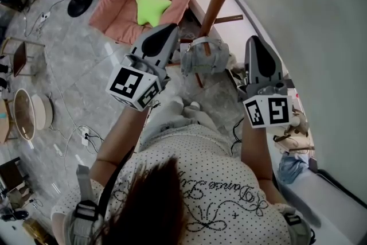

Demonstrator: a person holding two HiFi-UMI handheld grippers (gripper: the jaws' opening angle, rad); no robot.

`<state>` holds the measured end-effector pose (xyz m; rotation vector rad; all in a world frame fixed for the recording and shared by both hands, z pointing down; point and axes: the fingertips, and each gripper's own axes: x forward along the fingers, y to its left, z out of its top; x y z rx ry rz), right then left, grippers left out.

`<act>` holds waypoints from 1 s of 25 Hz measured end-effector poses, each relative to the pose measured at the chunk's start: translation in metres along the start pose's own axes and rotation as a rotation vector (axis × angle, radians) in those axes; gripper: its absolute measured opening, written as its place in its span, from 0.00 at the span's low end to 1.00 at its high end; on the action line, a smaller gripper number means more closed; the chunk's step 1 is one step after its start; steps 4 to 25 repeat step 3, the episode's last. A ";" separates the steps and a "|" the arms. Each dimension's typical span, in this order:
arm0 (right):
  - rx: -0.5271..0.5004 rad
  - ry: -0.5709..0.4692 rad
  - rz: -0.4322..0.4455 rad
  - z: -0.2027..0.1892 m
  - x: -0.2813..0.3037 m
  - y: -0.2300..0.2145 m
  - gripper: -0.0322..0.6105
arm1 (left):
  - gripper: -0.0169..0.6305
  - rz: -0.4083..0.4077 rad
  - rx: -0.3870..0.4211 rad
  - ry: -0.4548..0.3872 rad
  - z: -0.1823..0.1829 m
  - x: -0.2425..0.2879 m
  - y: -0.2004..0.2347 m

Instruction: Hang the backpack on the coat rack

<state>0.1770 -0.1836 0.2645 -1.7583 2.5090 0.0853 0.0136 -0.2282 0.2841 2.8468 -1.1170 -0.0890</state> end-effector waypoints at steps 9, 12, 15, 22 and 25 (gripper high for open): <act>-0.008 0.007 -0.018 -0.002 0.000 -0.005 0.07 | 0.03 0.009 0.004 0.006 -0.003 0.003 0.000; -0.008 0.007 -0.018 -0.002 0.000 -0.005 0.07 | 0.03 0.009 0.004 0.006 -0.003 0.003 0.000; -0.008 0.007 -0.018 -0.002 0.000 -0.005 0.07 | 0.03 0.009 0.004 0.006 -0.003 0.003 0.000; -0.008 0.007 -0.018 -0.002 0.000 -0.005 0.07 | 0.03 0.009 0.004 0.006 -0.003 0.003 0.000; -0.008 0.007 -0.018 -0.002 0.000 -0.005 0.07 | 0.03 0.009 0.004 0.006 -0.003 0.003 0.000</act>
